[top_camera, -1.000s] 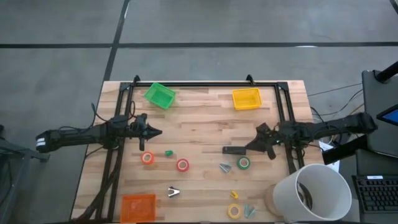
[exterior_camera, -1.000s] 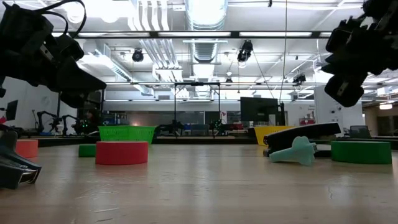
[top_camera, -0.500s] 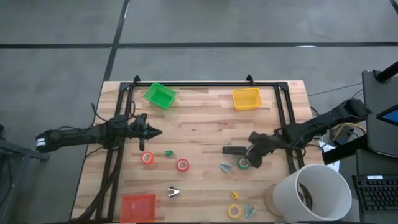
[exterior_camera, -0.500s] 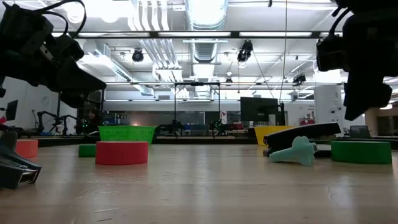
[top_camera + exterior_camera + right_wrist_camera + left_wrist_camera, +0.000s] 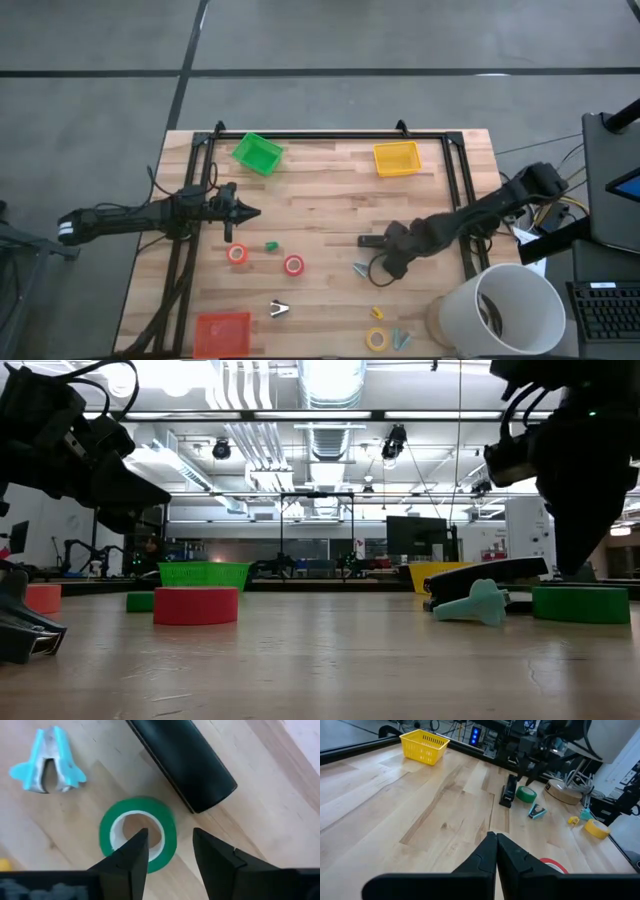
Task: Pick and place Stapler, Stapler remover, tape
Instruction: Put the green tape into the yellow bin
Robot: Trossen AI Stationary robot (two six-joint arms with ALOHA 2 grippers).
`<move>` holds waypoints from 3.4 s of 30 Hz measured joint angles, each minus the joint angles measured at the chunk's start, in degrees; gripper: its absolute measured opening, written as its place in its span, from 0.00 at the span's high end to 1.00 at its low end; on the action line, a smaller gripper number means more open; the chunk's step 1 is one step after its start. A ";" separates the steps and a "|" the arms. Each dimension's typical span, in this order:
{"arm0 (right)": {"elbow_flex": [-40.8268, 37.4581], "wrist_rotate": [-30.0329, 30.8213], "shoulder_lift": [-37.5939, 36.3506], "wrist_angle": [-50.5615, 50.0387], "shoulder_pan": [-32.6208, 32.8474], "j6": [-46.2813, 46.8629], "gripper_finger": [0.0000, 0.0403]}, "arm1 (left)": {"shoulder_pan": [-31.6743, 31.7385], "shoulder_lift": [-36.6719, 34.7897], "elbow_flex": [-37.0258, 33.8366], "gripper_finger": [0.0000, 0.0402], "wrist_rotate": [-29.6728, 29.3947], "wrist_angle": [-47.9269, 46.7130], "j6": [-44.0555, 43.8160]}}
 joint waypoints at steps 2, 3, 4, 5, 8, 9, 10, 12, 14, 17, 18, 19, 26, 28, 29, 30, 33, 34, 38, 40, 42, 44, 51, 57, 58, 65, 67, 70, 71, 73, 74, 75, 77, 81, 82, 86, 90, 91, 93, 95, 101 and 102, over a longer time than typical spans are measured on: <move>0.58 -0.02 1.54 0.18 0.07 0.04 0.65 | 0.00 0.01 0.00 0.97 0.02 -0.02 0.00; 0.67 -0.08 2.27 0.32 0.07 0.12 0.65 | 0.00 -0.01 0.00 0.97 -0.01 -0.02 0.00; 0.68 -0.21 2.93 0.19 0.07 0.19 0.66 | 0.02 -0.02 0.00 0.97 0.00 -0.12 0.00; 0.68 -0.24 3.55 0.09 0.07 0.24 0.66 | 0.02 0.01 0.02 0.97 -0.01 -0.15 0.00; 0.65 -0.30 4.80 0.18 0.23 0.49 0.67 | 0.00 0.01 0.02 0.97 -0.01 -0.16 0.00; 0.65 -0.35 5.05 0.24 0.34 0.51 0.68 | 0.00 0.00 0.02 0.97 -0.01 -0.17 0.00; 0.65 -0.48 5.24 0.25 0.43 0.51 0.69 | 0.00 -0.02 0.00 0.97 -0.01 -0.17 0.00; 0.63 -0.50 5.43 0.23 0.78 0.52 0.71 | 0.00 -0.01 0.01 0.97 -0.01 -0.18 0.00; 0.63 -0.50 5.22 0.25 1.17 0.53 0.74 | 0.00 -0.02 0.01 0.97 -0.01 -0.17 0.00; 0.63 -0.47 4.47 0.25 1.80 0.76 0.80 | 0.00 0.00 0.01 0.97 -0.01 -0.20 0.00; 0.63 -0.33 4.18 0.25 1.99 0.77 0.82 | 0.00 0.00 0.01 0.97 -0.01 -0.20 0.00; 0.69 -0.31 3.98 0.24 2.11 0.76 0.85 | 0.00 -0.02 0.01 0.97 -0.01 -0.20 0.00; 1.21 -0.24 3.81 0.25 2.32 0.00 0.94 | -0.02 -0.01 0.02 0.97 -0.01 -0.22 0.00; 1.52 -0.24 3.79 0.18 2.32 -0.05 0.94 | -0.02 0.00 0.02 0.97 -0.01 -0.22 0.00; 1.79 -0.24 3.68 0.16 2.32 -0.36 0.93 | -0.02 0.00 0.01 0.97 -0.01 -0.22 0.00; 2.16 -0.24 3.59 0.11 2.32 -0.74 0.93 | -0.02 -0.01 0.00 0.97 -0.01 -0.22 0.00; 3.92 -0.16 3.04 0.07 2.32 -2.87 0.93 | -0.02 0.01 0.00 0.97 -0.01 -0.24 0.00; 4.56 0.08 2.72 0.01 2.28 -3.79 0.93 | -0.02 -0.02 0.00 0.97 -0.01 -0.24 0.00; 7.87 4.34 0.73 -1.25 1.49 -7.73 0.93 | -0.02 0.01 0.02 0.97 -0.01 -0.26 0.00; 9.54 6.72 -0.66 -3.09 0.48 -9.60 0.93 | -0.02 0.01 0.02 0.97 -0.01 -0.26 0.00; 11.29 10.02 -2.30 -5.85 -0.60 -11.46 0.93 | -0.02 0.01 0.02 0.97 -0.01 -0.26 0.00; 12.69 13.49 -4.25 -8.93 -2.14 -13.27 0.93 | -0.02 -0.01 0.01 0.97 -0.01 -0.30 0.00; 14.44 21.22 -11.87 -12.03 -11.72 -18.87 0.93 | -0.02 0.01 0.00 0.97 -0.01 -0.35 0.00; 11.47 22.49 -15.44 -11.95 -24.45 -22.41 0.93 | 0.00 0.00 0.02 0.97 -0.01 -0.37 0.00; 10.98 22.47 -15.56 -11.91 -26.76 -23.15 0.93 | 0.00 0.01 0.02 0.97 -0.01 -0.37 0.00; 7.92 26.83 -14.41 -7.42 -39.80 -29.26 0.93 | 0.00 0.00 0.02 0.97 -0.01 -0.39 0.00; 7.85 27.63 -13.39 -6.40 -42.33 -29.90 0.93 | 0.00 0.01 0.02 0.97 -0.01 -0.39 0.00; 7.85 28.29 -11.70 -5.47 -44.11 -31.67 0.93 | 0.00 0.03 0.02 0.97 -0.01 -0.39 0.00; 7.85 28.40 -10.97 -5.25 -44.51 -32.07 0.93 | -0.01 0.03 0.02 0.97 -0.01 -0.39 0.00; 7.82 28.44 -9.34 -4.80 -45.15 -32.66 0.93 | 0.00 0.03 0.02 0.97 -0.02 -0.40 0.00; 7.82 28.56 -8.45 -4.55 -45.40 -32.79 0.93 | 0.00 0.03 0.02 0.97 -0.01 -0.39 0.00; 7.82 29.30 -7.61 -4.45 -45.54 -32.83 0.93 | -0.02 0.03 0.02 0.97 -0.01 -0.39 0.00; 7.82 32.58 -5.88 -4.51 -45.56 -33.46 0.93 | 0.00 0.03 0.02 0.97 -0.01 -0.42 0.00; 7.82 36.03 -2.96 -4.45 -46.20 -33.87 0.93 | -0.01 0.03 0.02 0.97 -0.01 -0.42 0.00; 7.82 36.13 -2.31 -4.43 -46.58 -33.89 0.93 | 0.00 0.03 0.02 0.97 -0.01 -0.42 0.00; 7.82 36.31 0.05 -4.41 -48.25 -34.43 0.93 | 0.00 0.03 0.02 0.97 -0.01 -0.42 0.00; 7.82 38.78 2.38 -4.17 -49.78 -34.74 0.93 | -0.01 0.03 0.02 0.97 -0.01 -0.42 0.00; 7.82 38.95 2.88 -4.04 -50.22 -34.75 0.93 | 0.00 0.03 0.02 0.97 -0.01 -0.42 0.00; 7.82 38.90 4.00 -3.45 -50.69 -35.01 0.93 | 0.00 0.03 0.02 0.97 -0.01 -0.42 0.00; 7.82 38.72 5.15 -2.86 -50.67 -35.24 0.93 | -0.01 0.03 0.02 0.97 -0.01 -0.42 0.00; 7.82 38.51 8.61 -0.11 -50.68 -36.81 0.93 | -0.02 0.05 0.02 0.97 -0.01 -0.42 0.00; 7.82 38.50 9.15 -0.08 -50.83 -36.81 0.93 | 0.00 0.04 0.02 0.97 -0.01 -0.42 0.00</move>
